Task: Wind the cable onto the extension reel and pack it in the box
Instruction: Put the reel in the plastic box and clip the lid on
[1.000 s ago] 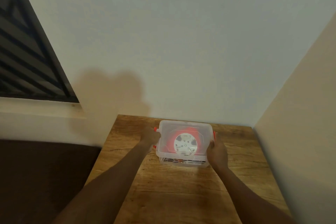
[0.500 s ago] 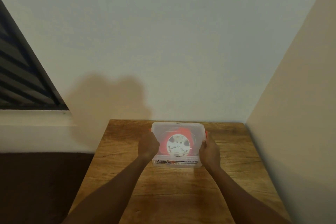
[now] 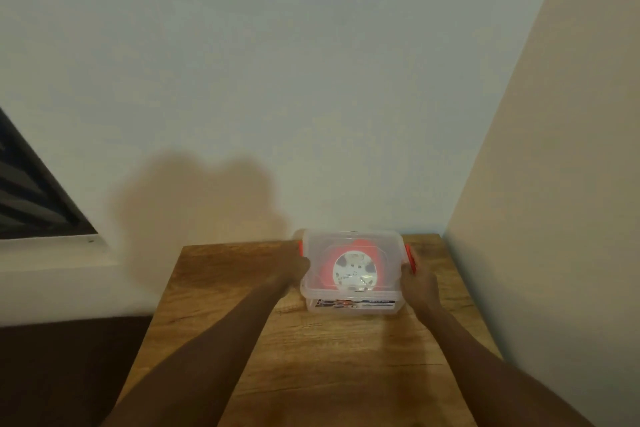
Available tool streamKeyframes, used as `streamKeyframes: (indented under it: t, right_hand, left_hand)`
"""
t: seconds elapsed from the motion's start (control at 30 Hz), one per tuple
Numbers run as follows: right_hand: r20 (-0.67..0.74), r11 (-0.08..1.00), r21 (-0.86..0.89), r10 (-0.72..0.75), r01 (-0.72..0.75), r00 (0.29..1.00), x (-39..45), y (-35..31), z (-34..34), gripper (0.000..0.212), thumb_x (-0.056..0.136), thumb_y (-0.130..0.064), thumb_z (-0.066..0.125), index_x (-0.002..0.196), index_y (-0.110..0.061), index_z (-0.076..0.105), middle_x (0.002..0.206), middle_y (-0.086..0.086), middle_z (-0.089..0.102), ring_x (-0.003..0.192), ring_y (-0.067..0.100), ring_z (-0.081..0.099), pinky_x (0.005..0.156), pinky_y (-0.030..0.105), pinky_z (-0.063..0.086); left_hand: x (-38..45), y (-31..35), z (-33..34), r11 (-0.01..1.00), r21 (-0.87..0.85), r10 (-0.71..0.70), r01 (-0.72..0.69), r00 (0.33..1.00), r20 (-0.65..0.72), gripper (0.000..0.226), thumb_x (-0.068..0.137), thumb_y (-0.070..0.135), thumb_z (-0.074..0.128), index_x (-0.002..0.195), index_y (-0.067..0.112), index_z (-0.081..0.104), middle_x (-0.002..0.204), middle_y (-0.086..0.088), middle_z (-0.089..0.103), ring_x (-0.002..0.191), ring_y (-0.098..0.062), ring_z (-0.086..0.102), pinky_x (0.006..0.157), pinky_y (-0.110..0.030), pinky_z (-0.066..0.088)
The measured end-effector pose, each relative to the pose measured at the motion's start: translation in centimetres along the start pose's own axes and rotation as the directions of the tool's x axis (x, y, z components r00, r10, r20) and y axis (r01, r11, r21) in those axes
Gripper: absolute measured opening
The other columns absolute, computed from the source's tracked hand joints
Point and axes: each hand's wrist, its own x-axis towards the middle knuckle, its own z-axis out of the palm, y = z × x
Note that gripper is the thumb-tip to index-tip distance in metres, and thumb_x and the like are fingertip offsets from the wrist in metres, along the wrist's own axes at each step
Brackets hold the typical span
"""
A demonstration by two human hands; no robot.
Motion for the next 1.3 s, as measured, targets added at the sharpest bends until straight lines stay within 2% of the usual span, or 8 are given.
streamKeyframes:
  t: [0.13,0.27,0.43,0.57,0.67,0.83,1.17,1.3]
  right_hand:
    - [-0.040,0.996,-0.066,-0.059,0.057,0.997,3.5,1.1,-4.5,0.036,0.099,-0.004,0.042,0.130,-0.014,0.057,0.119,0.008,0.065,0.102,0.027,0.062,0.075,0.029,0.051]
    - [-0.095,0.991,-0.135,-0.005,-0.008,0.995,7.8,2.3,-8.0,0.043,0.103,-0.009,0.044,0.145,-0.007,0.047,0.146,0.010,0.051,0.133,0.029,0.048,0.109,0.036,0.037]
    - [-0.084,0.993,-0.118,0.015,-0.025,0.996,11.9,4.3,-10.8,0.037,0.103,-0.010,0.044,0.138,-0.007,0.054,0.136,0.012,0.060,0.122,0.030,0.056,0.104,0.046,0.046]
    - [-0.116,0.992,-0.116,0.032,-0.045,0.993,12.8,6.1,-11.1,0.033,0.100,-0.008,0.048,0.130,-0.009,0.061,0.126,0.012,0.065,0.116,0.031,0.060,0.099,0.042,0.049]
    - [-0.137,0.989,-0.147,-0.005,-0.015,0.991,13.1,6.4,-10.6,0.039,0.101,-0.004,0.045,0.139,-0.006,0.055,0.134,0.014,0.060,0.122,0.030,0.057,0.103,0.040,0.045]
    - [-0.127,0.985,-0.171,-0.011,-0.011,0.992,14.2,6.1,-10.1,0.042,0.100,-0.001,0.044,0.141,-0.003,0.051,0.138,0.016,0.057,0.126,0.032,0.054,0.107,0.041,0.041]
    - [-0.062,0.973,-0.232,-0.011,-0.004,0.998,15.2,5.7,-10.0,0.044,0.101,-0.003,0.042,0.145,-0.003,0.046,0.144,0.015,0.052,0.131,0.031,0.049,0.109,0.038,0.038]
    - [-0.005,0.981,-0.186,-0.066,0.064,0.998,14.0,5.9,-10.0,0.050,0.100,-0.004,0.047,0.149,-0.005,0.038,0.150,0.014,0.045,0.138,0.030,0.041,0.114,0.046,0.035]
  left_hand:
    - [2.3,3.4,2.6,0.993,0.084,0.081,-0.086,0.995,0.065,0.026,0.085,0.003,0.066,0.108,-0.007,0.073,0.111,-0.023,0.073,0.099,-0.036,0.069,0.079,-0.037,0.053]
    - [4.5,7.0,6.0,0.981,0.136,0.126,-0.137,0.988,0.085,0.032,0.087,0.006,0.069,0.117,-0.005,0.071,0.122,-0.020,0.071,0.110,-0.035,0.068,0.093,-0.039,0.054]
    - [6.7,9.7,9.9,0.983,0.138,0.106,-0.120,0.989,0.106,0.039,0.087,0.009,0.071,0.124,-0.002,0.068,0.127,-0.017,0.069,0.115,-0.033,0.067,0.100,-0.042,0.056]
    - [7.9,9.2,11.8,0.975,0.205,0.073,-0.083,0.996,0.053,0.024,0.088,0.003,0.066,0.108,-0.009,0.071,0.121,-0.025,0.069,0.116,-0.037,0.065,0.100,-0.042,0.052]
    - [8.6,8.8,12.2,0.975,0.217,0.059,-0.058,0.998,0.003,0.006,0.084,-0.003,0.067,0.082,0.003,0.070,0.096,-0.020,0.070,0.091,-0.029,0.066,0.088,-0.040,0.054]
    - [9.3,9.2,13.4,0.981,0.190,0.045,-0.037,0.998,-0.037,0.009,0.084,-0.002,0.068,0.077,-0.001,0.073,0.083,-0.019,0.071,0.073,-0.027,0.063,0.079,-0.040,0.060]
    - [7.7,8.5,14.9,0.985,0.168,-0.007,0.024,0.995,-0.098,0.015,0.101,0.016,0.061,0.105,0.009,0.073,0.097,-0.002,0.071,0.077,-0.012,0.065,0.066,-0.023,0.055]
    - [3.6,6.5,15.7,1.000,-0.004,0.006,-0.006,1.000,0.015,0.036,0.110,0.037,0.043,0.122,0.015,0.069,0.113,-0.006,0.075,0.101,-0.022,0.072,0.093,-0.043,0.060]
